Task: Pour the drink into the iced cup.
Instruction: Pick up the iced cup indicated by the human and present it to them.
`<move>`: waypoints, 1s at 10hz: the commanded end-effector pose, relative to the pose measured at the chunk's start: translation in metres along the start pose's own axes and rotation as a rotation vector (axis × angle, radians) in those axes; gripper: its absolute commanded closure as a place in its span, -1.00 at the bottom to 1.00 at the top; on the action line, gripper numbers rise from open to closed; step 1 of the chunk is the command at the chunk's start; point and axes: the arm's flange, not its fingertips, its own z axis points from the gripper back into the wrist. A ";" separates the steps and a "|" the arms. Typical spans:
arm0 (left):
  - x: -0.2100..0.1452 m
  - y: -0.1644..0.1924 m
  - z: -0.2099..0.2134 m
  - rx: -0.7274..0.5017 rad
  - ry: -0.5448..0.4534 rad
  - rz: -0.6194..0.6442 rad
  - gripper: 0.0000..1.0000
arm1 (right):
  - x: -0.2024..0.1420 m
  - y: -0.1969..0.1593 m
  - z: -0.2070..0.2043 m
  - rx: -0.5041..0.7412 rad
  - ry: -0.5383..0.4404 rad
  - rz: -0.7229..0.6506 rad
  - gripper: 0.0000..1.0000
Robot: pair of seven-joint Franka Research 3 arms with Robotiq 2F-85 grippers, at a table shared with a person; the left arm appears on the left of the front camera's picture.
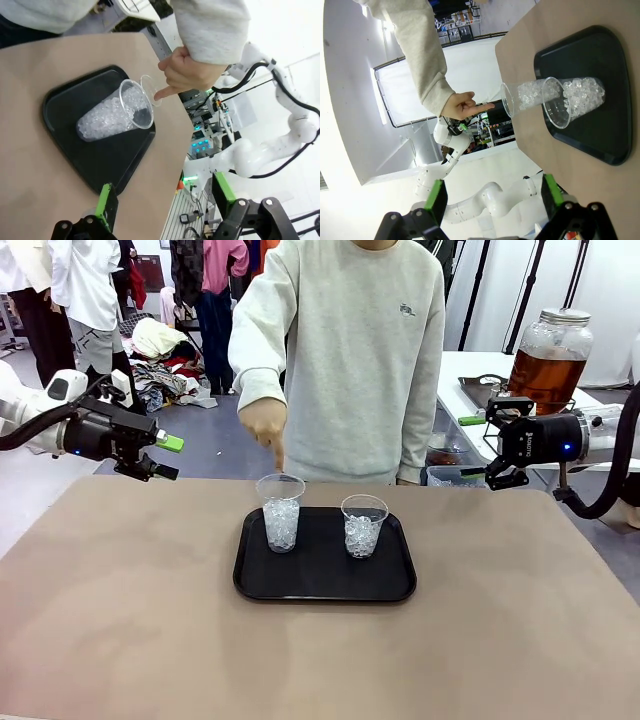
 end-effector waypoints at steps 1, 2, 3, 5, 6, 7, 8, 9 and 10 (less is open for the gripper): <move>0.007 -0.005 0.002 -0.003 0.014 0.011 -1.00 | 0.000 0.000 0.000 0.000 -0.005 0.000 -1.00; 0.007 -0.005 0.002 -0.003 0.014 0.011 -1.00 | 0.000 0.000 0.000 0.000 -0.005 0.000 -1.00; 0.007 -0.005 0.002 -0.003 0.014 0.011 -1.00 | 0.000 0.000 0.000 0.000 -0.005 0.000 -1.00; 0.004 -0.003 0.000 -0.001 0.001 -0.001 -1.00 | 0.000 0.000 0.000 0.000 -0.005 0.000 -1.00; 0.002 0.001 -0.004 0.072 -0.010 -0.091 -1.00 | 0.000 0.000 0.000 0.000 -0.005 0.000 -1.00; 0.001 0.006 -0.010 0.096 -0.032 -0.199 -1.00 | 0.000 0.000 0.000 0.000 -0.005 0.000 -1.00; -0.002 0.010 -0.014 0.101 -0.044 -0.311 -1.00 | 0.000 0.000 0.000 0.000 -0.005 0.000 -1.00; -0.005 0.013 -0.017 0.090 -0.053 -0.411 -1.00 | 0.000 0.000 0.000 0.000 -0.005 0.000 -1.00; -0.010 0.015 -0.022 0.075 -0.063 -0.495 -1.00 | 0.000 0.000 0.000 0.000 -0.005 0.000 -1.00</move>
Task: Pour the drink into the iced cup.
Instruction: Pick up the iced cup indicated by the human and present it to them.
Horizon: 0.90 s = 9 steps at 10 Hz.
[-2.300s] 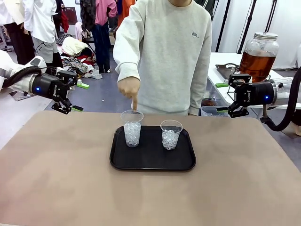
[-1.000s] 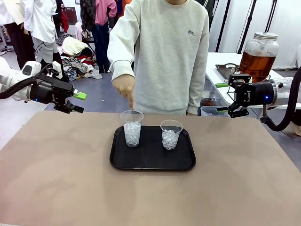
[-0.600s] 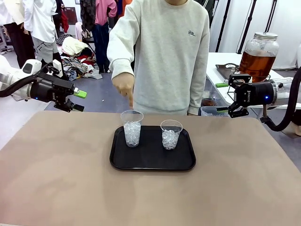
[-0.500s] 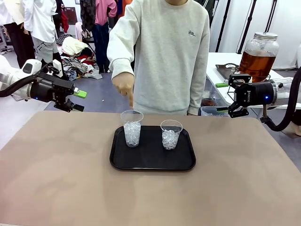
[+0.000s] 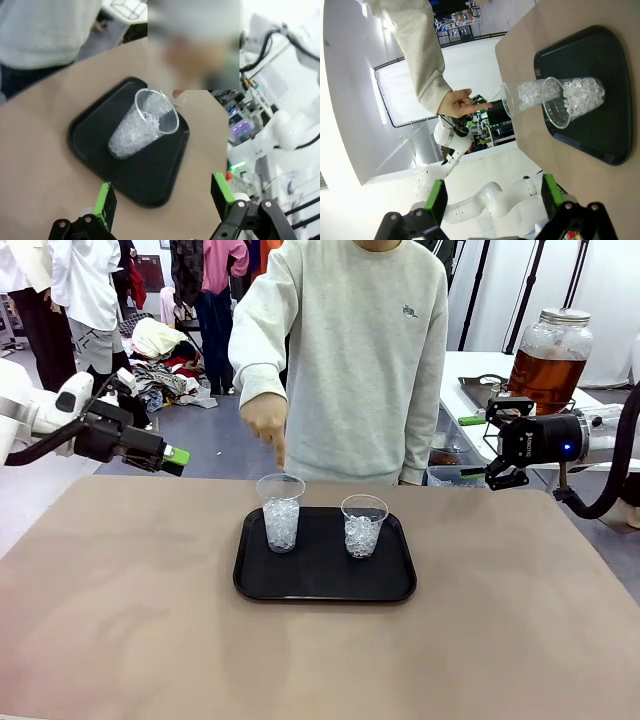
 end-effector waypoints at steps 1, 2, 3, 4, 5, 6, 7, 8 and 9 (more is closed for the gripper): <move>-0.019 0.001 -0.015 -0.023 -0.067 -0.166 -1.00 | 0.000 0.000 0.000 0.000 -0.005 0.000 -1.00; -0.024 0.001 -0.021 -0.035 -0.053 -0.217 -1.00 | 0.000 0.000 0.000 0.000 -0.005 0.000 -1.00; -0.030 0.002 -0.028 -0.038 -0.054 -0.258 -1.00 | 0.000 0.000 0.000 0.000 -0.005 0.000 -1.00; -0.035 0.004 -0.035 -0.021 -0.051 -0.280 -1.00 | 0.000 0.000 0.000 0.000 -0.005 0.000 -1.00; -0.037 0.005 -0.040 -0.010 -0.049 -0.290 -1.00 | 0.000 0.000 0.000 0.000 -0.005 0.000 -1.00; -0.038 0.005 -0.042 -0.004 -0.041 -0.298 -1.00 | 0.000 0.000 0.000 0.000 -0.005 0.000 -1.00; -0.033 0.003 -0.033 -0.033 -0.023 -0.271 -1.00 | 0.000 0.000 0.000 0.000 -0.005 0.000 -1.00; -0.033 0.003 -0.033 -0.033 -0.023 -0.271 -1.00 | 0.000 0.000 0.000 0.000 -0.005 0.000 -1.00; -0.033 0.003 -0.033 -0.033 -0.023 -0.271 -1.00 | 0.000 0.000 0.000 0.000 -0.005 0.000 -1.00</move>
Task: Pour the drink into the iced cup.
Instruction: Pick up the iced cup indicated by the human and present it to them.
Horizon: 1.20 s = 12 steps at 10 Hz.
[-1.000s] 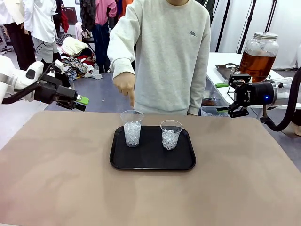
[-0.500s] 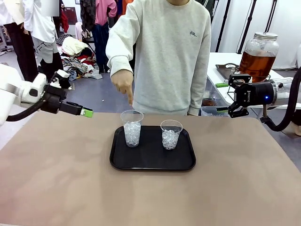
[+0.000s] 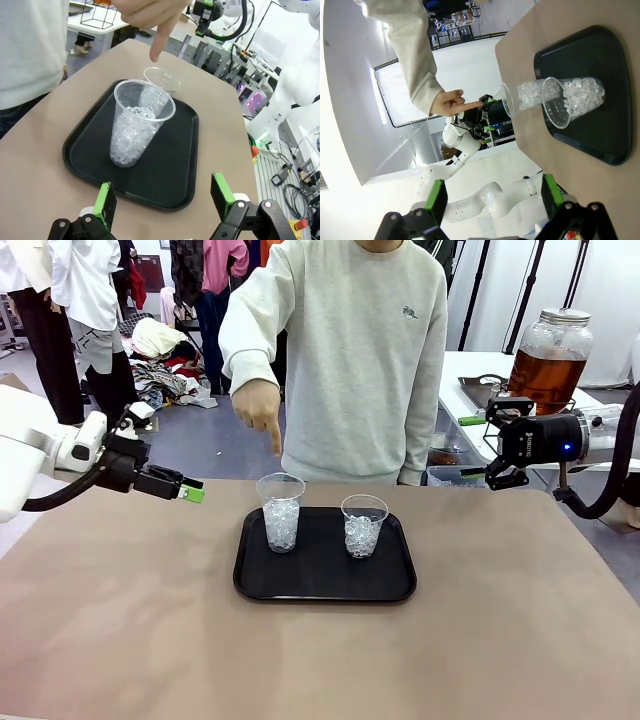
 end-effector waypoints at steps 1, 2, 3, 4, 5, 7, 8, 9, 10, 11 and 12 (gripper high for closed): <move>0.003 -0.002 0.004 -0.004 -0.006 0.008 -1.00 | 0.000 0.000 0.000 0.000 -0.005 0.000 -1.00; 0.000 0.000 0.000 0.000 0.000 0.000 -1.00 | 0.000 0.000 0.000 0.000 -0.005 0.000 -1.00; -0.002 0.000 -0.003 -0.015 0.030 -0.110 -1.00 | 0.000 0.000 0.000 0.000 -0.005 0.000 -1.00; -0.005 0.002 -0.009 -0.043 0.055 -0.224 -1.00 | 0.000 0.000 0.000 0.000 -0.005 0.000 -1.00; -0.007 0.004 -0.017 -0.059 0.060 -0.323 -1.00 | 0.000 0.000 0.000 0.000 -0.005 0.000 -1.00; -0.011 0.008 -0.028 -0.078 0.059 -0.411 -1.00 | 0.000 0.000 0.000 0.000 -0.005 0.000 -1.00; -0.013 0.011 -0.031 -0.087 0.038 -0.447 -1.00 | 0.000 0.000 0.000 0.000 -0.005 0.000 -1.00; -0.013 0.015 -0.037 -0.086 -0.001 -0.476 -1.00 | 0.000 0.000 0.000 0.000 -0.005 0.000 -1.00; -0.015 0.019 -0.044 -0.094 -0.023 -0.486 -1.00 | 0.000 0.000 0.000 0.000 -0.005 0.000 -1.00; -0.016 0.023 -0.050 -0.077 -0.039 -0.477 -1.00 | 0.000 0.000 0.000 0.000 -0.005 0.000 -1.00; -0.015 0.026 -0.056 -0.071 -0.065 -0.457 -1.00 | 0.000 0.000 0.000 0.000 -0.005 0.000 -1.00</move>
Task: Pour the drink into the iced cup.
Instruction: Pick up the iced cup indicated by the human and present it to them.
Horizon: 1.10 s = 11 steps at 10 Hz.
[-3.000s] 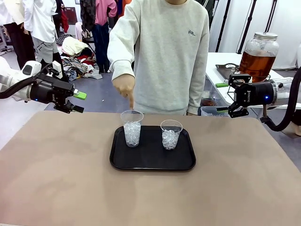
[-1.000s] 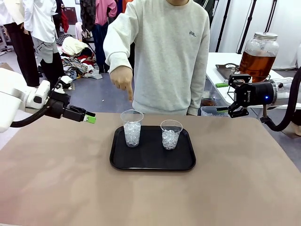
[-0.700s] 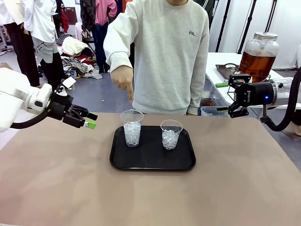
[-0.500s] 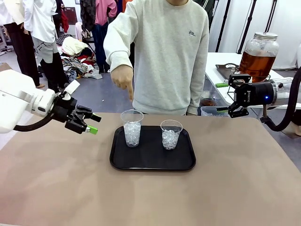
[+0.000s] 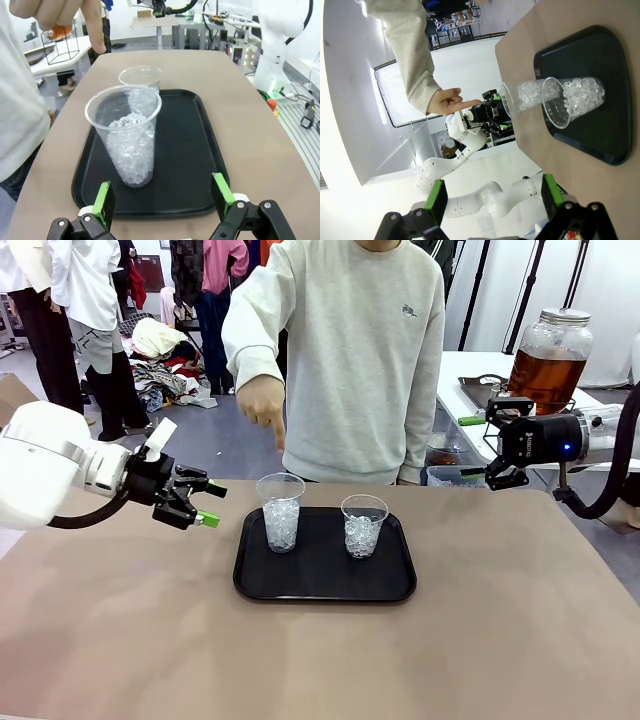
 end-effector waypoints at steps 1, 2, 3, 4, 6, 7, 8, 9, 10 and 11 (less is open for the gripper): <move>-0.002 0.009 -0.012 0.029 -0.059 0.010 -1.00 | 0.000 0.000 0.000 0.000 -0.006 0.000 -1.00; -0.001 0.014 -0.016 0.040 -0.051 0.017 -1.00 | 0.000 0.000 0.000 0.000 -0.006 0.000 -1.00; -0.003 0.018 -0.017 0.044 -0.055 0.023 -1.00 | 0.000 0.000 0.000 0.000 -0.006 0.000 -1.00; -0.006 0.023 -0.019 0.048 -0.065 0.030 -1.00 | 0.000 0.000 0.000 0.000 -0.006 0.000 -1.00; -0.009 0.028 -0.022 0.048 -0.065 0.030 -1.00 | 0.000 0.000 0.000 0.000 -0.006 0.000 -1.00; -0.006 0.020 -0.017 0.030 -0.049 0.034 -1.00 | 0.000 0.000 0.000 0.000 -0.006 0.000 -1.00; -0.006 0.020 -0.017 0.030 -0.049 0.034 -1.00 | 0.000 0.000 0.000 0.000 -0.006 0.000 -1.00; -0.006 0.020 -0.017 0.030 -0.049 0.034 -1.00 | 0.000 0.000 0.000 0.000 -0.006 0.000 -1.00; -0.006 0.020 -0.017 0.030 -0.049 0.034 -1.00 | 0.000 0.000 0.000 0.000 -0.006 0.000 -1.00; -0.006 0.020 -0.017 0.030 -0.049 0.034 -1.00 | 0.000 0.000 0.000 0.000 -0.006 0.000 -1.00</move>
